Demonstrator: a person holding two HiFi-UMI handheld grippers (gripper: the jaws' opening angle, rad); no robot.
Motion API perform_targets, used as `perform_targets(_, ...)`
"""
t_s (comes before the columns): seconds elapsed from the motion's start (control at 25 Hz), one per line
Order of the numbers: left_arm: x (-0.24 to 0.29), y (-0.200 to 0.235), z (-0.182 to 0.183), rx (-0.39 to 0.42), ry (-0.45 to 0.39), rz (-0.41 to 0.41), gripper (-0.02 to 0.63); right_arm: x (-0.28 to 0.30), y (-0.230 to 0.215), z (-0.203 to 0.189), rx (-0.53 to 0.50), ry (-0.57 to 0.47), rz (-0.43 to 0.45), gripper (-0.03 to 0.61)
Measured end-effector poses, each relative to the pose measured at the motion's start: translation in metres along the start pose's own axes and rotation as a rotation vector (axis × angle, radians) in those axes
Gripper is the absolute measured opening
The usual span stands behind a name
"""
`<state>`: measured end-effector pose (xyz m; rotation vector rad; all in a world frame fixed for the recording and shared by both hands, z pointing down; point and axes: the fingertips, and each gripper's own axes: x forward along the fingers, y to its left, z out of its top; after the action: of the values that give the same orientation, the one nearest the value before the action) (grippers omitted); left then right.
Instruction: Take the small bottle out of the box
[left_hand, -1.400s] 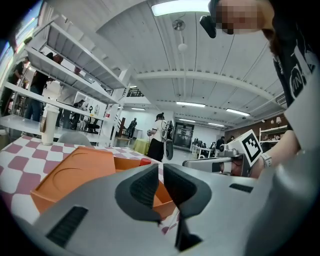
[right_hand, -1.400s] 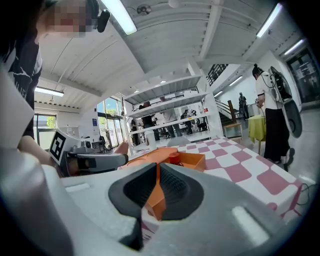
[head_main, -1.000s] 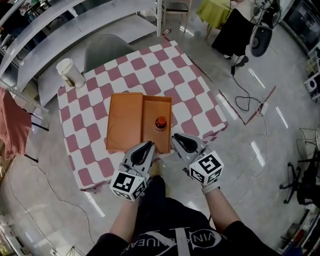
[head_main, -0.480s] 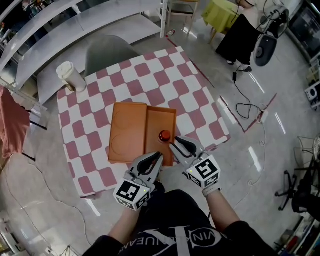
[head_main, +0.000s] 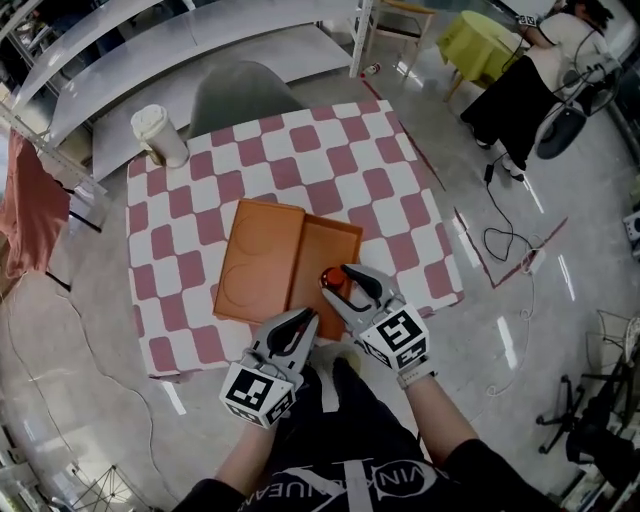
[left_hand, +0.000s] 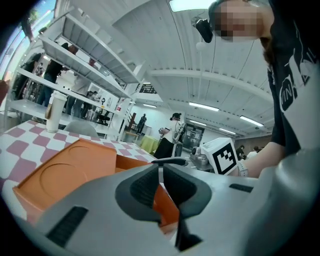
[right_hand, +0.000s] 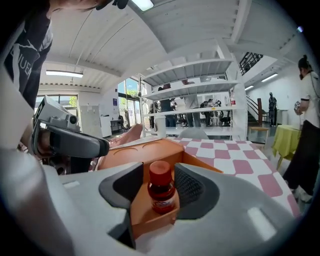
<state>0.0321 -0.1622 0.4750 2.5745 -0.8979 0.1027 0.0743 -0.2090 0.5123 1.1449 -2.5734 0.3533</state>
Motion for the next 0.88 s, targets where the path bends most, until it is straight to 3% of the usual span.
perform_targets(0.36,-0.010,0.008,-0.006,-0.053,-0.044,0.150,0.032,0.006,0.000,-0.012,-0.055,0.058,0.113,0.176)
perform_targets(0.88,-0.024,0.012,-0.009,-0.084,-0.083,0.211,0.032,0.013,-0.003,-0.010,-0.108,0.046,0.086,0.153)
